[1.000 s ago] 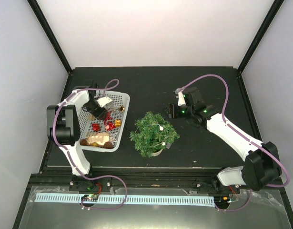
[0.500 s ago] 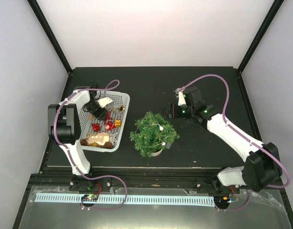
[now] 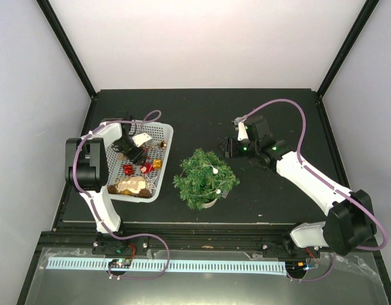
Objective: Decorate the small christmas tree
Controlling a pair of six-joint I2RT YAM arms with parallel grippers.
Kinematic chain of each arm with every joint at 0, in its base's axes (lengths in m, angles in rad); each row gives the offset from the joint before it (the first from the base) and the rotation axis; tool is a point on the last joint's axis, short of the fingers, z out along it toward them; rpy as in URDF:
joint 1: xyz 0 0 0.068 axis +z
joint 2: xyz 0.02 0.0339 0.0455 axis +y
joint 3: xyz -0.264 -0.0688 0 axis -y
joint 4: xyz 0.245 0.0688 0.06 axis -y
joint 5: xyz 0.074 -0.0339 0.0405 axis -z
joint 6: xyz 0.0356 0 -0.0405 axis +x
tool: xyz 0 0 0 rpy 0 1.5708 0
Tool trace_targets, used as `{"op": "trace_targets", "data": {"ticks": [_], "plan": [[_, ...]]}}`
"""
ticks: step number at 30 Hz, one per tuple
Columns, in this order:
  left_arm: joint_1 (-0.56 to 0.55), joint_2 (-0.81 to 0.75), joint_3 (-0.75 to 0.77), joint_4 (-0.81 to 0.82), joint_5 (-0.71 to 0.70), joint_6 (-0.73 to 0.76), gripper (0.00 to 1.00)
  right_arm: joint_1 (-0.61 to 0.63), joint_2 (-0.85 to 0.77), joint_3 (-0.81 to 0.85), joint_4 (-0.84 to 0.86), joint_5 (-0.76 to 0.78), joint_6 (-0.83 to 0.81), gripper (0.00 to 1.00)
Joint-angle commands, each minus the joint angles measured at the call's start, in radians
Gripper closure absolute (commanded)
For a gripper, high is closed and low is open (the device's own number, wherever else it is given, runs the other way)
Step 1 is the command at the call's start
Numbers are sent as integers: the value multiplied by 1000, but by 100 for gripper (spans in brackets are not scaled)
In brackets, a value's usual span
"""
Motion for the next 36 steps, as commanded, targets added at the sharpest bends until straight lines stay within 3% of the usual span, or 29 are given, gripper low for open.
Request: {"op": "trace_targets", "data": {"ticks": [1,7,11,17,21,36], "plan": [[-9,22,-17,30,1,1,22,-8,-15,-2,22,-3,-9,35],[-10,28,-13,56,-13,-18,18,-8,-11,-4,24,-8,-10,35],[-15,35,-9,45,-14,-15,22,-8,-9,4,23,-9,-9,35],[-18,39,-19,40,-5,-7,48,-8,-8,4,21,-10,-9,35],[-18,40,-20,35,0,-6,57,-7,-9,8,20,-9,-10,35],[-7,-29,0,-5,-4,9,62,-8,-12,6,20,-10,-9,35]]}}
